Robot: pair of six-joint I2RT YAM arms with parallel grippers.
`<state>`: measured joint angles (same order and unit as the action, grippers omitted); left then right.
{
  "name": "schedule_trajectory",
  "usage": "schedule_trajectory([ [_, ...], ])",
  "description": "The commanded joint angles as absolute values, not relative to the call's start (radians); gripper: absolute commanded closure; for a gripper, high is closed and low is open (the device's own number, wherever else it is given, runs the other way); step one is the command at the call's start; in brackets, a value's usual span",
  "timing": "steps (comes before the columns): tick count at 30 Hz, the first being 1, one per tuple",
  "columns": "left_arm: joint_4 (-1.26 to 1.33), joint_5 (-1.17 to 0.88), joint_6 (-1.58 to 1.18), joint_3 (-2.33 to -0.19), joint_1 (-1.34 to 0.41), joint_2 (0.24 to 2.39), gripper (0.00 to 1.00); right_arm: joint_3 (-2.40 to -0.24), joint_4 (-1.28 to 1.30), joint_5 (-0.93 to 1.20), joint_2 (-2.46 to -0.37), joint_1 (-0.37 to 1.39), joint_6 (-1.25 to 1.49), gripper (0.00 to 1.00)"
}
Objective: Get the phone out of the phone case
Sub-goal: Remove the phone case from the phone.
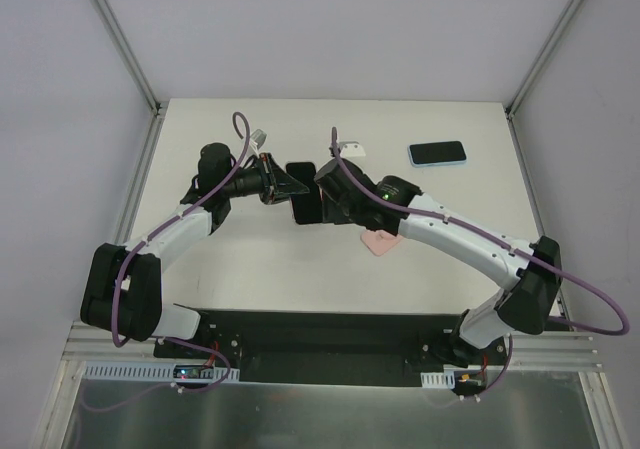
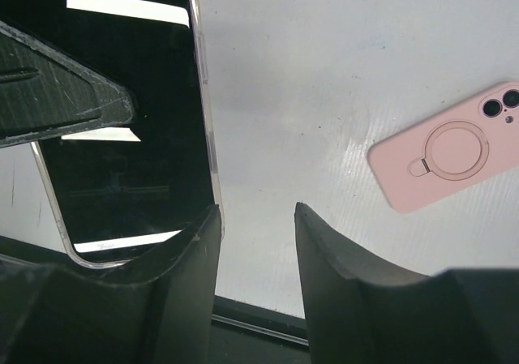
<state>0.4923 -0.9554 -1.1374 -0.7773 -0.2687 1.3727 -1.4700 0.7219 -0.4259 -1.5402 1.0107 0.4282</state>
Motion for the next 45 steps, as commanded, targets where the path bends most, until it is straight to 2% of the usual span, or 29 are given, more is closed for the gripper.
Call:
schedule_trajectory([
  [1, 0.637, -1.051, -1.250, -0.851, -0.278, 1.270, 1.00, -1.421, 0.830, -0.465, -1.601, 1.011, 0.422, 0.57],
  [11, 0.745, -1.078, -1.357, -0.873, -0.278, 1.247, 1.00, -1.362, 0.798, -0.448, -1.631, 1.011, 0.439, 0.57],
  [18, 0.752, -1.101, -1.381, -0.893, -0.278, 1.229, 1.00, -1.390, 0.928, -0.604, -1.661, 1.014, 0.428, 0.57],
  [23, 0.753, -1.111, -1.388, -0.905, -0.278, 1.227, 1.00, -1.394, 0.950, -0.640, -1.677, 1.023, 0.402, 0.58],
  [26, 0.762, -1.111, -1.399, -0.908, -0.278, 1.226, 1.00, -1.352, 0.872, -0.569, -1.669, 1.025, 0.391, 0.57],
  [33, 0.813, -1.097, -1.446, -0.890, -0.276, 1.212, 1.00, -1.134, 0.522, -0.163, -1.597, 0.980, 0.437, 0.57],
  [36, 0.885, -1.082, -1.503, -0.871, -0.276, 1.218, 1.00, -1.050, 0.396, -0.062, -1.560, 0.959, 0.472, 0.57],
  [42, 1.048, -1.049, -1.640, -0.856, -0.276, 1.241, 1.00, -1.057, 0.406, -0.061, -1.594, 0.953, 0.488, 0.57],
  [45, 1.037, -1.042, -1.644, -0.868, -0.276, 1.230, 1.00, -1.054, 0.413, -0.057, -1.605, 0.946, 0.491, 0.57],
])
